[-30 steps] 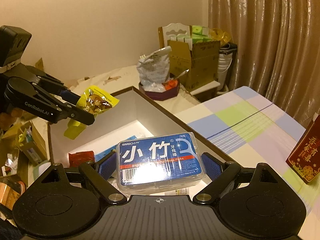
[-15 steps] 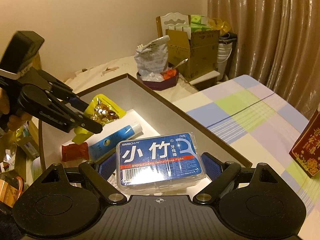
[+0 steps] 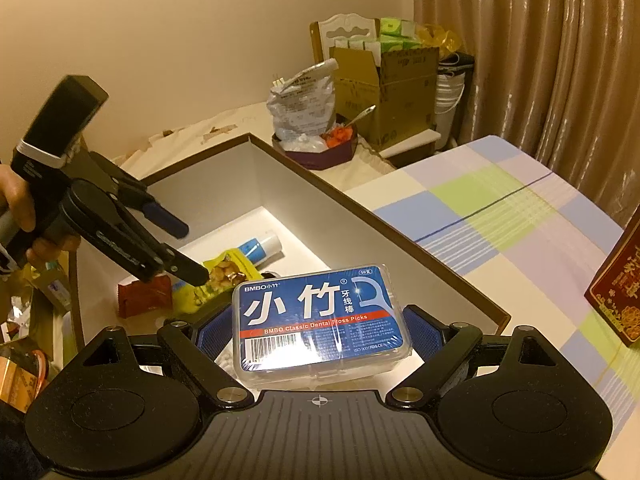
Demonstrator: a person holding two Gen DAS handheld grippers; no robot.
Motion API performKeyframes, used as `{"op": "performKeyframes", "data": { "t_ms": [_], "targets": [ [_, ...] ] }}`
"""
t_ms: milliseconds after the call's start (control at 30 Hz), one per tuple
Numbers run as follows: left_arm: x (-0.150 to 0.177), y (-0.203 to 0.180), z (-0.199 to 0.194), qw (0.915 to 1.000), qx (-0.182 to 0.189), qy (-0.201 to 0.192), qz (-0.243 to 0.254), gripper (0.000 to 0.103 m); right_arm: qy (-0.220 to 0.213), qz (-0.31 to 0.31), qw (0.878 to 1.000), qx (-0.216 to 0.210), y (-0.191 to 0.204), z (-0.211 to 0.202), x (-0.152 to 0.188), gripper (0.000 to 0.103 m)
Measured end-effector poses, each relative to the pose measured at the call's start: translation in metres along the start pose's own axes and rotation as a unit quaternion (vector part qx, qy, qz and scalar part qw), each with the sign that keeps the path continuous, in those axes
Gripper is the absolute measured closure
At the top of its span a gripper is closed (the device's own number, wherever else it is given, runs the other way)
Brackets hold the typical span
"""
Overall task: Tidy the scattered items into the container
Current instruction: 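Carry the yellow packet and floss box over the box and release both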
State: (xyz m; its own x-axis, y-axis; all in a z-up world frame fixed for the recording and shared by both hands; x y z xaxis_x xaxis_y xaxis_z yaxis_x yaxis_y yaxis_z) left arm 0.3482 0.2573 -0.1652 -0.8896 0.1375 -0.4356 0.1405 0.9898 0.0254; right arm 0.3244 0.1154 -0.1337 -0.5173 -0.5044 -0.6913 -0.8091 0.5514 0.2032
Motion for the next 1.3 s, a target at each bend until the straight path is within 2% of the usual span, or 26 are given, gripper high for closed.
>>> {"op": "performKeyframes", "data": {
  "t_ms": [67, 267, 433, 533, 633, 733, 900, 1100, 1300],
  "targets": [
    [-0.001, 0.002, -0.003, 1.0, -0.001, -0.004, 0.001, 0.029, 0.004, 0.0, 1.0, -0.002, -0.001, 0.004, 0.0, 0.011],
    [-0.009, 0.011, -0.01, 0.9998, -0.016, -0.015, -0.005, 0.029, 0.022, -0.016, 1.0, -0.01, 0.002, 0.019, 0.002, 0.011],
    [-0.009, 0.014, -0.009, 0.9997, -0.023, -0.012, -0.002, 0.029, 0.054, -0.046, 0.997, -0.012, 0.004, 0.037, 0.006, 0.011],
    [-0.01, 0.015, -0.007, 0.9996, -0.027, -0.01, 0.003, 0.028, 0.09, -0.098, 0.991, -0.006, 0.003, 0.048, 0.013, 0.011],
    [-0.011, 0.013, -0.005, 0.9996, -0.023, -0.01, 0.007, 0.026, 0.125, -0.157, 0.98, -0.009, 0.003, 0.061, 0.02, 0.011],
    [-0.013, 0.012, -0.004, 0.9996, -0.022, -0.01, 0.011, 0.026, 0.143, -0.183, 0.972, -0.019, 0.0, 0.069, 0.023, 0.011],
    [-0.013, 0.009, -0.003, 0.9998, -0.013, -0.009, 0.013, 0.024, 0.153, -0.208, 0.966, -0.027, 0.0, 0.082, 0.02, 0.011],
    [-0.008, 0.002, -0.001, 0.9998, -0.008, -0.003, 0.016, 0.023, 0.125, -0.222, 0.967, -0.006, 0.002, 0.089, 0.013, 0.011],
    [-0.003, 0.0, -0.002, 1.0, -0.006, -0.001, 0.006, 0.022, 0.138, -0.211, 0.968, -0.008, 0.001, 0.079, 0.017, 0.011]
  ]
}}
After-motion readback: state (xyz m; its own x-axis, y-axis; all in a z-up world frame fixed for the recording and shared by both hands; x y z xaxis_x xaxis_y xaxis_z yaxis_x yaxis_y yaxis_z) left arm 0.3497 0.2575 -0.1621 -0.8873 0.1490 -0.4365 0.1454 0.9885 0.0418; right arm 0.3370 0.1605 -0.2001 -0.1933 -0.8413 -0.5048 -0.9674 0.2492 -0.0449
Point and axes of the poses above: each gripper's, at about its wrist camera, not at the fingertips, and z roughly the way its jaws point, y to its left, x to its underside, the point moved 10 cm from there along z, roughly the way its jaws point, and after that the axes turned 9 degrees about -x, right-handed, at the moved point
